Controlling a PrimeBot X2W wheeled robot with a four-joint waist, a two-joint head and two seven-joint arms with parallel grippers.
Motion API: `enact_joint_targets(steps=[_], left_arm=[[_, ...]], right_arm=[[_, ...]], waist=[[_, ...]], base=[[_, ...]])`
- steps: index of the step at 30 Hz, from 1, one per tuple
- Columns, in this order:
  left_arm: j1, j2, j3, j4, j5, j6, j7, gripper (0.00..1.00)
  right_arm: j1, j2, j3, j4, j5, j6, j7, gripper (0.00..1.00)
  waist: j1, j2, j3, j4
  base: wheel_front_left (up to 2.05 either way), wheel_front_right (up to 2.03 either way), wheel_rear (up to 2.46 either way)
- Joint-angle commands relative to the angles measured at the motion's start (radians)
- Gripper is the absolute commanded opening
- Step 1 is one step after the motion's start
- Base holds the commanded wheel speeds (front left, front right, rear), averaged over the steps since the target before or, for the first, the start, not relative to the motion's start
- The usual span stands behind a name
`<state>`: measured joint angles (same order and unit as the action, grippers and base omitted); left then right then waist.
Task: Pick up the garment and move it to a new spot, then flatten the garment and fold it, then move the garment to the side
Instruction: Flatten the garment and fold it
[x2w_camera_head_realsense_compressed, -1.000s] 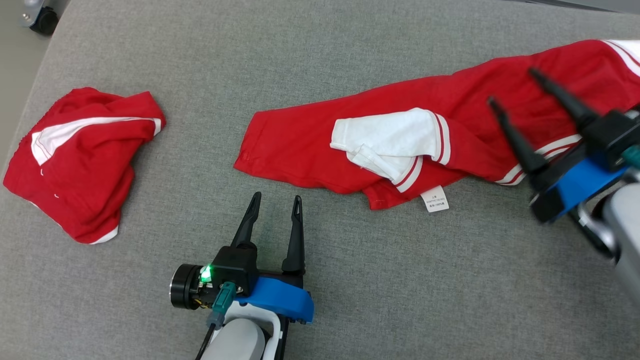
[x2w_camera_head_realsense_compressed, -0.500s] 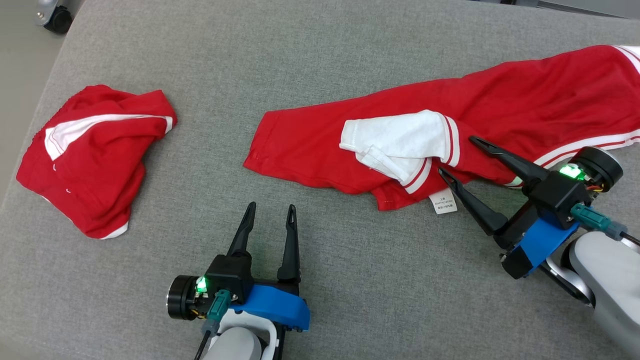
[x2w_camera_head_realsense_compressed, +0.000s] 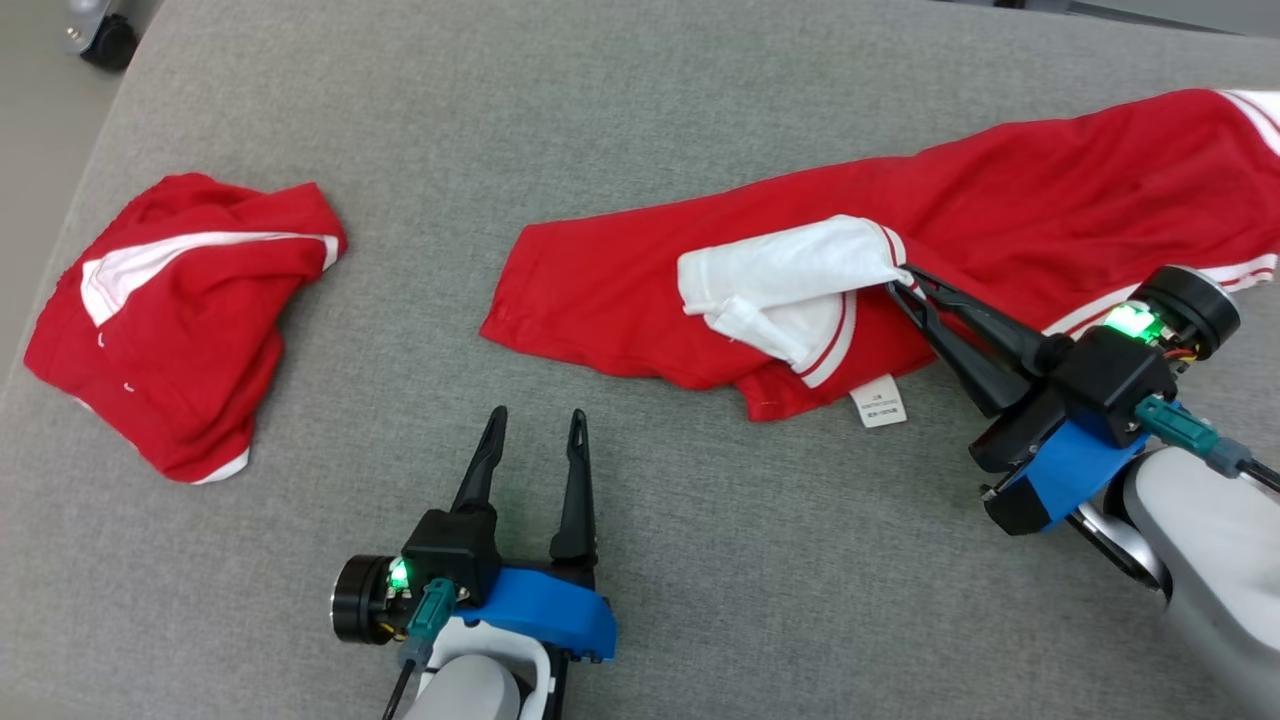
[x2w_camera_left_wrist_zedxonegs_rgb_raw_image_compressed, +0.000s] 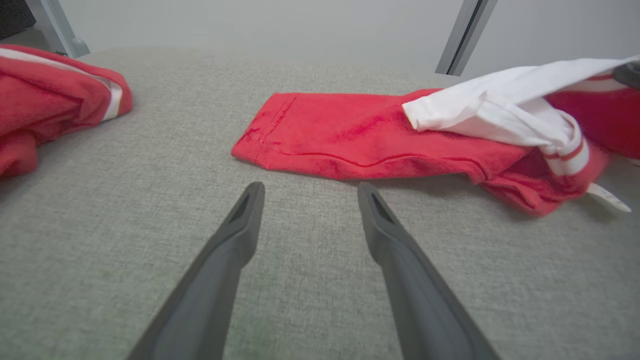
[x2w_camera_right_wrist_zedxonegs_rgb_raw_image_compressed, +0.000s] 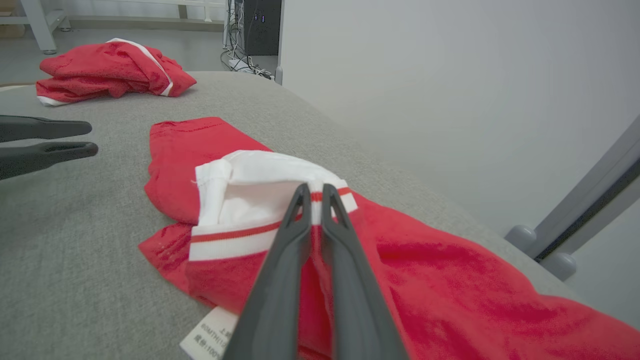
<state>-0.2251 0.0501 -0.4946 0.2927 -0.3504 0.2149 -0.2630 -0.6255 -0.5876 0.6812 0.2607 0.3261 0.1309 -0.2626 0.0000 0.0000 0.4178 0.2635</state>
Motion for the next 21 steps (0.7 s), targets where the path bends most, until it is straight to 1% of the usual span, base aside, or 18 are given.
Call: enact_joint_targets(steps=[1, 5, 7, 11, 16, 19, 20, 21], left_arm=[[0.015, 0.000, 0.016, 0.010, 0.006, -0.002, -0.003, 1.00], [0.031, 0.000, 0.053, 0.034, 0.026, -0.020, -0.003, 1.00], [0.040, 0.000, 0.072, 0.047, 0.037, -0.033, -0.003, 1.00], [0.054, 0.000, 0.117, 0.064, 0.055, -0.054, -0.003, 1.00], [0.065, 0.001, 0.154, 0.076, 0.070, -0.074, -0.003, 1.00], [0.069, 0.001, 0.161, 0.081, 0.072, -0.081, -0.003, 1.00], [0.072, 0.001, 0.165, 0.083, 0.070, -0.082, -0.003, 1.00], [0.073, 0.001, 0.168, 0.084, 0.070, -0.082, -0.003, 1.00]], right_arm=[[0.031, 0.008, -0.025, -0.031, 0.006, 0.000, -0.003, 0.00], [0.086, 0.019, -0.050, -0.104, 0.028, 0.000, -0.003, 0.00], [0.125, 0.015, -0.058, -0.140, 0.048, 0.000, -0.003, 0.00], [0.206, -0.005, -0.121, -0.189, 0.074, 0.000, -0.003, 0.00], [0.300, -0.032, -0.196, -0.215, 0.108, 0.000, -0.003, 0.00], [0.328, -0.042, -0.221, -0.202, 0.121, 0.000, -0.003, 0.00], [0.339, -0.045, -0.241, -0.186, 0.127, 0.000, -0.003, 0.22], [0.344, -0.050, -0.266, -0.177, 0.122, 0.000, -0.003, 0.88]], waist=[[0.0000, 0.0000, -0.021, -0.024], [0.0000, 0.0000, -0.072, -0.090], [0.0000, 0.0000, -0.099, -0.127], [0.0000, 0.0000, -0.151, -0.205], [0.0000, 0.0000, -0.186, -0.288], [0.0000, 0.0000, -0.192, -0.309], [0.0000, 0.0000, -0.194, -0.317], [0.0000, 0.0000, -0.194, -0.324]], base=[[0.00, 0.00, 0.00], [0.00, 0.00, 0.00], [0.00, 0.00, 0.00], [0.00, 0.00, 0.00], [0.00, 0.00, 0.00], [0.00, 0.00, 0.00], [0.00, 0.00, 0.00], [0.00, 0.00, 0.00]])
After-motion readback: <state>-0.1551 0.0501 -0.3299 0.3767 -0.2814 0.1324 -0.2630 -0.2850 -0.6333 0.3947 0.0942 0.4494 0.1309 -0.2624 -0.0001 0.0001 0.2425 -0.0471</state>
